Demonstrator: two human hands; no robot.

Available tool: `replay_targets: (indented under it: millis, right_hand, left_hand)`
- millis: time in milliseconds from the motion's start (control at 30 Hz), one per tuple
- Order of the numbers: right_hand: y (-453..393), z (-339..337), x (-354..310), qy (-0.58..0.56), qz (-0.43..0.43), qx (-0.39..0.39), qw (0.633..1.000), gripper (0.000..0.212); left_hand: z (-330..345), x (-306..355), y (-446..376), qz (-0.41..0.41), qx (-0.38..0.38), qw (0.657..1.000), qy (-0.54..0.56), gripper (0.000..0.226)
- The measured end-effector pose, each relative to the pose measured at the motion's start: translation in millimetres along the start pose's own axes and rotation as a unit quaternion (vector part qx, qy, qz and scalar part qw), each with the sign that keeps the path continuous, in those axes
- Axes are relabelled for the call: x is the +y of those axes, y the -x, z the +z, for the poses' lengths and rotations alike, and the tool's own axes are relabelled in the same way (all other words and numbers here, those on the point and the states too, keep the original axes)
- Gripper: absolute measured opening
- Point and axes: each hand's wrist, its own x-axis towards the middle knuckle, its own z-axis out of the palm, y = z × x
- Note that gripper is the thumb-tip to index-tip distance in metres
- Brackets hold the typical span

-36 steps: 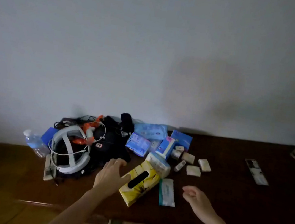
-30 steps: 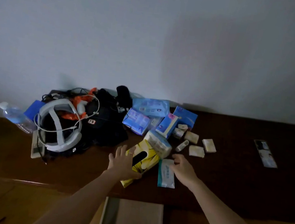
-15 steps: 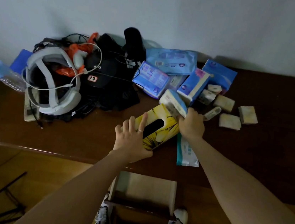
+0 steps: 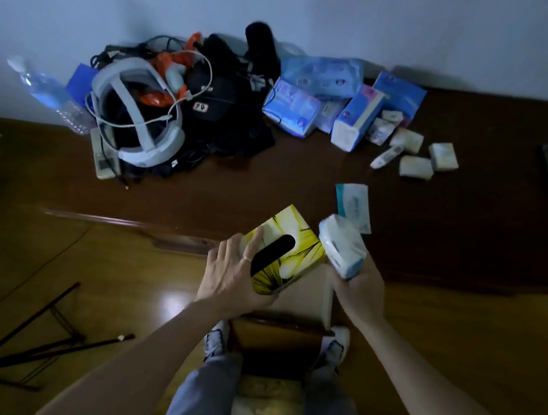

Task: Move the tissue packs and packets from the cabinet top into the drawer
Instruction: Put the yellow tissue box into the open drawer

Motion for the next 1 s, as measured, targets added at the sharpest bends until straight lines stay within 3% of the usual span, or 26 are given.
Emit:
replay_targets:
  millis: [200,433,633,833,1000]
  right_hand:
    - [67,63,70,0.084,0.096,-0.133,0.983,0.033]
    - [44,149,186,0.127,0.107,-0.253,0.953,0.035]
    - [-6,230,280,0.195,0.127,-0.246,0.941,0.041]
    - [-52,309,360,0.162,0.104,-0.192,0.962,0.058]
    - [-76,375,409,0.162,0.069,-0.193,0.965,0.05]
  left_hand:
    - [67,-39,60,0.008,-0.116,0.991,-0.067,0.133]
    - [210,-63,48,-0.093,-0.179,0.977,-0.066,0.132]
    - [333,-100,-12,-0.116,-0.172,0.976,-0.07,0.132]
    - [442,-124,-64,-0.109,-0.129,0.982,-0.084,0.129]
    - [533,-148,-84,-0.084,-0.089,0.987,-0.103,0.126]
